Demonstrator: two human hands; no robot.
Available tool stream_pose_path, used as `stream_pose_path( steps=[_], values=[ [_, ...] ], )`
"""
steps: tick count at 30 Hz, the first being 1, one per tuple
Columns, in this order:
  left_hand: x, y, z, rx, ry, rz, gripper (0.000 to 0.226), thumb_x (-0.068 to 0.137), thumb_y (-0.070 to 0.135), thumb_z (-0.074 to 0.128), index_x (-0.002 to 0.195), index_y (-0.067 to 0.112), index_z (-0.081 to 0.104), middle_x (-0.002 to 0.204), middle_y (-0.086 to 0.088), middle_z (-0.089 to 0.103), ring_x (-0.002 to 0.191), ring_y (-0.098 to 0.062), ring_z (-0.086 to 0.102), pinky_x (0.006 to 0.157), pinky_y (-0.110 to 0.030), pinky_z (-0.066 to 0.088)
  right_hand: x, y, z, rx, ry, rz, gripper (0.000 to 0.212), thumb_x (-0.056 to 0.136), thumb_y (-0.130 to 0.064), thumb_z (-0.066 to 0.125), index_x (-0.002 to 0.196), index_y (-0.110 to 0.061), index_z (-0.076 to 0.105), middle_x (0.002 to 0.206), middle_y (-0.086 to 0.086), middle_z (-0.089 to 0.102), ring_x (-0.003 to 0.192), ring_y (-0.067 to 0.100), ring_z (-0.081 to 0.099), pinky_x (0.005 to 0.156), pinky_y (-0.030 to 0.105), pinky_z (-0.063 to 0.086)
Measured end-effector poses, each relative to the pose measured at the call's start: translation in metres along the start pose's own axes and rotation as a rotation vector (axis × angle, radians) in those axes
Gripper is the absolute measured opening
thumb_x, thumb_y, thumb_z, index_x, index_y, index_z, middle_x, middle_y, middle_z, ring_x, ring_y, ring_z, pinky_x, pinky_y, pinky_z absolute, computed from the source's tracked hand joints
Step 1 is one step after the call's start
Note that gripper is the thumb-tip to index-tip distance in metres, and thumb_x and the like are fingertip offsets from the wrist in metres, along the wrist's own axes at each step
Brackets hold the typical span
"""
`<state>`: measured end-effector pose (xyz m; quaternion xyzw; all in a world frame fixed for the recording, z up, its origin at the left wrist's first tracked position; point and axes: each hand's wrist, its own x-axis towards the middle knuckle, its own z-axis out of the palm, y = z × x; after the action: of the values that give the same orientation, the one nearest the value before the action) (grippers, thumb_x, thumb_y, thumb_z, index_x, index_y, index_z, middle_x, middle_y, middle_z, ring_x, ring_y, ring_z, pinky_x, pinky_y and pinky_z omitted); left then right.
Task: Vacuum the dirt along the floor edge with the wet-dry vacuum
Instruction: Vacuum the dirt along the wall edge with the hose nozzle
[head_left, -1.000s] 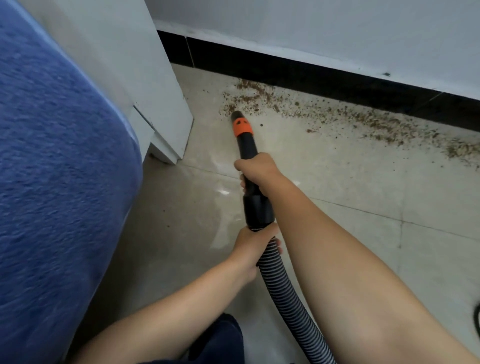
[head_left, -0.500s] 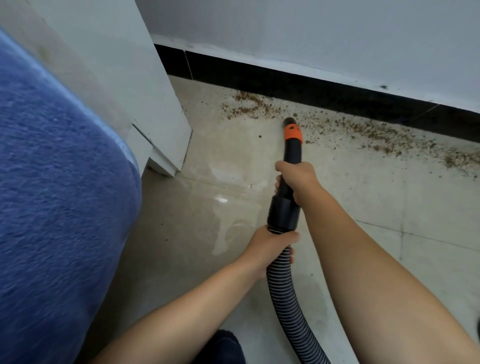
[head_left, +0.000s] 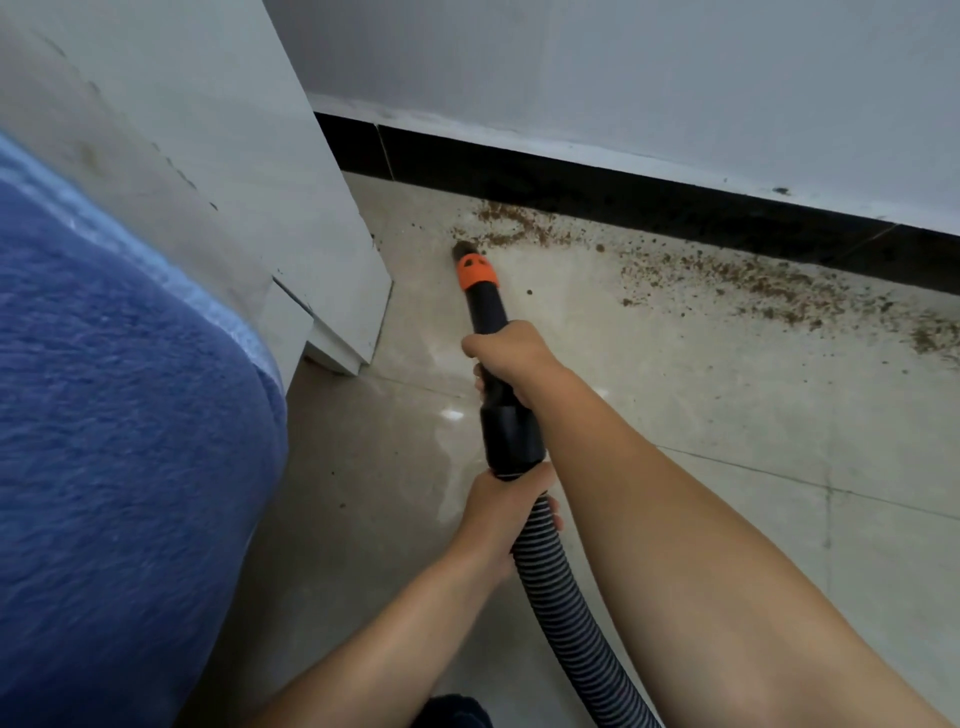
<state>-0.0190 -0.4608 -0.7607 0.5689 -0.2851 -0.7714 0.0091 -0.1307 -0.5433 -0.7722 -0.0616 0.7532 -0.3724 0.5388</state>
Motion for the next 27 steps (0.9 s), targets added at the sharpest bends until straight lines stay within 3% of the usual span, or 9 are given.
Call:
stream_pose_path(
  steps=[2,6,10,14,20,27],
  values=[
    [0.001,0.008,-0.007,-0.002,0.023,0.025,0.007,0.087,0.007,0.063,0.090,0.003,0.058,0.052,-0.003,0.058,0.041,-0.013,0.056,0.040,-0.018,0.044,0.004,-0.006,0.009,0.013,-0.013,0.000,0.026,0.083,-0.009,0.062,0.105,-0.002,0.050,0.065,0.009,0.056,0.047,0.019,0.053,0.050,0.028,0.048],
    [0.010,0.016,-0.011,0.106,0.039,0.058,0.017,0.085,0.009,0.066,0.098,-0.001,0.061,0.066,-0.010,0.061,0.047,-0.016,0.058,0.044,-0.020,0.048,0.013,-0.007,-0.001,0.118,0.081,-0.004,0.026,0.082,-0.011,0.063,0.105,-0.001,0.052,0.064,0.010,0.056,0.046,0.021,0.053,0.053,0.031,0.049],
    [0.016,0.013,0.004,0.267,-0.023,0.043,0.011,0.085,0.012,0.065,0.083,0.003,0.058,0.056,-0.008,0.058,0.039,-0.014,0.055,0.045,-0.021,0.048,0.013,0.009,-0.039,0.245,0.222,0.022,0.017,0.082,-0.010,0.063,0.094,-0.002,0.052,0.061,0.010,0.054,0.044,0.022,0.051,0.050,0.030,0.046],
    [0.018,0.009,0.024,0.317,-0.106,0.036,0.008,0.085,0.013,0.065,0.085,0.010,0.058,0.060,-0.006,0.059,0.043,-0.013,0.056,0.047,-0.021,0.050,0.011,0.019,-0.071,0.291,0.309,0.047,0.013,0.083,-0.007,0.061,0.085,-0.004,0.049,0.059,0.011,0.053,0.045,0.022,0.050,0.054,0.032,0.048],
    [0.025,0.015,0.032,0.219,-0.084,0.020,0.015,0.086,0.015,0.065,0.093,0.004,0.058,0.061,-0.007,0.059,0.041,-0.013,0.057,0.046,-0.020,0.050,0.018,-0.001,-0.064,0.189,0.205,0.023,0.024,0.083,-0.006,0.062,0.103,0.000,0.049,0.062,0.010,0.052,0.047,0.022,0.050,0.048,0.029,0.046],
    [0.033,0.035,0.014,0.075,-0.017,0.067,0.033,0.085,0.014,0.068,0.112,-0.003,0.061,0.069,-0.008,0.061,0.048,-0.013,0.060,0.047,-0.020,0.051,0.034,-0.030,-0.027,0.115,0.075,-0.023,0.026,0.083,-0.005,0.061,0.106,0.000,0.049,0.063,0.010,0.052,0.049,0.022,0.050,0.048,0.028,0.046]
  ],
)
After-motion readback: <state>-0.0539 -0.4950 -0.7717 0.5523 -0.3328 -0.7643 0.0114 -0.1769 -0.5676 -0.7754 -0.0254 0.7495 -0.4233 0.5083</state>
